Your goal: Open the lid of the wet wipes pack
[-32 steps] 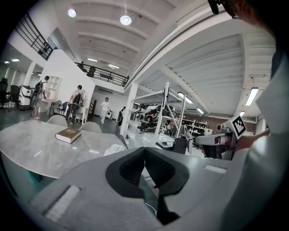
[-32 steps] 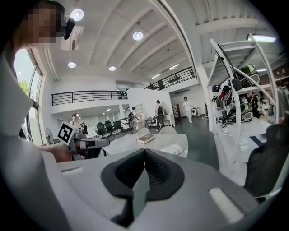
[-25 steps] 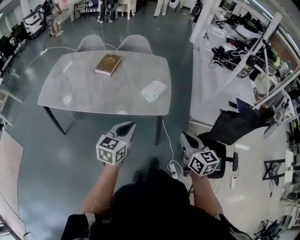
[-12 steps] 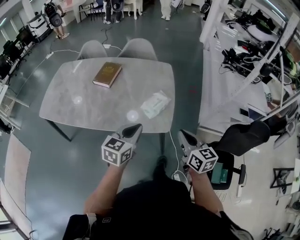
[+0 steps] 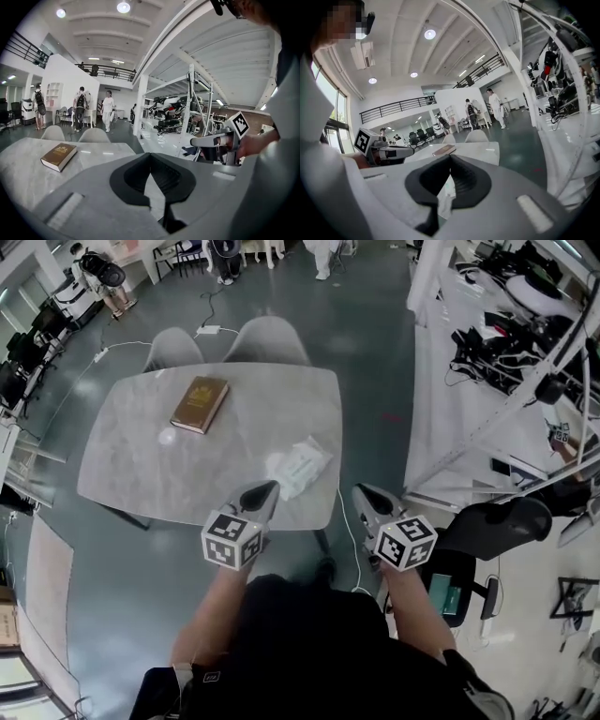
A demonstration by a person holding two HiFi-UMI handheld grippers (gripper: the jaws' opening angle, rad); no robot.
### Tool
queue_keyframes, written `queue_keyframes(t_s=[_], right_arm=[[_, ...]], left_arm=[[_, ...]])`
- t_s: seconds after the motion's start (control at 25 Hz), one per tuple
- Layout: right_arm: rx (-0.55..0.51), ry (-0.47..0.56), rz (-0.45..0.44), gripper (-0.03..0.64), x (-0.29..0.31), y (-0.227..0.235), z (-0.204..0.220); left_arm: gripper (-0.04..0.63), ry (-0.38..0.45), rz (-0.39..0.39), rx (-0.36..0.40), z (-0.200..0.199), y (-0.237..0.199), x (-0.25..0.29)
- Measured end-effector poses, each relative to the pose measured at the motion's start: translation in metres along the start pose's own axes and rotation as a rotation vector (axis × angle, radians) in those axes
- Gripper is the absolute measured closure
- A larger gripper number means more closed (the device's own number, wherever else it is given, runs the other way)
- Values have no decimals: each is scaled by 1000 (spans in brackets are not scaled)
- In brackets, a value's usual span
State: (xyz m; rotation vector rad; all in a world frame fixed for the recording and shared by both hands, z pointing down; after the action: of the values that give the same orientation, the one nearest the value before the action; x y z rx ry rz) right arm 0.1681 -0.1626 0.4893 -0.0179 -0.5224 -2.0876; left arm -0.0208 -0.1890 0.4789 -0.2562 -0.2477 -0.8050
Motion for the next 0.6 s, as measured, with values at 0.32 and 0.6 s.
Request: queue_keyframes(t_s=[0.32, 0.6], right_arm=[[8, -27, 8, 615, 36, -1, -4], [-5, -76, 58, 615, 70, -22, -2]], left_arm=[[584, -9, 41, 12, -11, -30, 27], [584, -20, 118, -6, -9, -63, 24]])
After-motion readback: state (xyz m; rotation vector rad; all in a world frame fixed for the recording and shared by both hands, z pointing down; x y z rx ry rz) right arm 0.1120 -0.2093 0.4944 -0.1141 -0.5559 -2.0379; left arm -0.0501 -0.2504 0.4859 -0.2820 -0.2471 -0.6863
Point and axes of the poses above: the fingertips, and each gripper's own axes: x forward along the fingers, y to its right, z out of its underside, the point moved 2 cm from there along -x, backward along the fingers, and after that the axes turned 3 degrees about y, right-handed, at the moved point
